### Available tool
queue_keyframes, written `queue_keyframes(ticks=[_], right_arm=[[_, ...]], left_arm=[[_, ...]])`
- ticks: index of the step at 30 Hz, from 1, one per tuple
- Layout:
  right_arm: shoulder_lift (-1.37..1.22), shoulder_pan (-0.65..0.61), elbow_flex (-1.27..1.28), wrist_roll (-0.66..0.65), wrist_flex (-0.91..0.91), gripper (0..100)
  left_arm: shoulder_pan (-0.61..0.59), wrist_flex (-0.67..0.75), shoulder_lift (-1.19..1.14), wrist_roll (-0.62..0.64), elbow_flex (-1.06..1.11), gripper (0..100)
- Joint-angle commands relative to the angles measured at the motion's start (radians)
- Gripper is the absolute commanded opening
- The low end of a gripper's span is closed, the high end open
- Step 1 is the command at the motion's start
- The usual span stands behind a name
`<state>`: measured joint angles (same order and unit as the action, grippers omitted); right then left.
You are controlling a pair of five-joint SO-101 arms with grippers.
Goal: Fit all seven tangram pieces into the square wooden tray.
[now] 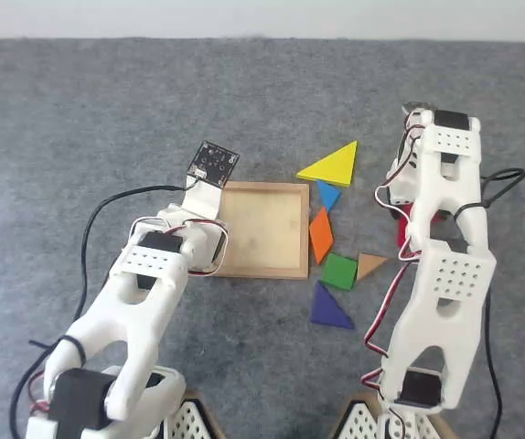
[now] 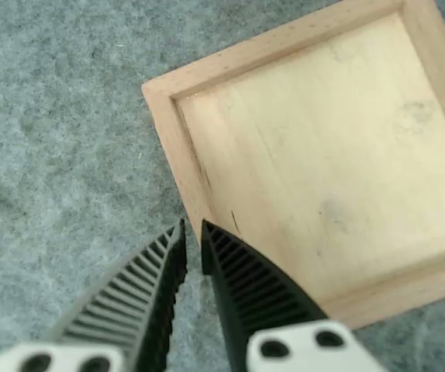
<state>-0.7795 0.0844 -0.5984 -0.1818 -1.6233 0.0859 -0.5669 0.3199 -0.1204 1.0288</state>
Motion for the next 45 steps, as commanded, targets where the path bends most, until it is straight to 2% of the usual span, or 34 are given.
queue_keyframes(ticks=[1,6,12,20,26,29,33,37,40,42,45], right_arm=[[0.127,-0.053,-0.026,0.031,-0.064,24.8],[0.200,-0.133,-0.026,0.064,-0.116,24.8],[0.269,-0.285,-0.008,0.130,-0.157,24.8],[0.272,-0.532,0.021,0.252,-0.124,24.8],[0.246,-0.628,0.023,0.290,-0.054,24.8],[0.257,-0.575,0.020,0.290,-0.065,24.8],[0.305,-0.426,0.023,0.272,-0.137,24.8],[0.360,-0.219,0.061,0.164,-0.165,24.8],[0.375,-0.105,0.147,0.012,-0.147,24.8],[0.374,-0.068,0.261,-0.057,-0.079,24.8],[0.377,-0.041,0.443,-0.091,0.142,24.8]], left_arm=[[-0.002,0.020,0.048,-0.015,-0.005,4],[-0.002,0.017,0.048,-0.015,-0.005,4],[-0.002,0.015,0.048,-0.015,-0.005,4],[-0.009,-0.018,0.049,-0.015,-0.024,4],[-0.038,-0.029,0.049,-0.014,-0.027,4],[-0.071,-0.026,0.049,-0.014,-0.030,4],[-0.075,-0.028,0.049,-0.014,-0.027,4],[-0.078,-0.034,0.049,-0.015,-0.022,4],[-0.103,-0.057,0.049,-0.020,-0.027,4],[-0.140,-0.057,0.049,-0.051,-0.031,4],[-0.178,-0.052,0.049,-0.086,-0.033,4]])
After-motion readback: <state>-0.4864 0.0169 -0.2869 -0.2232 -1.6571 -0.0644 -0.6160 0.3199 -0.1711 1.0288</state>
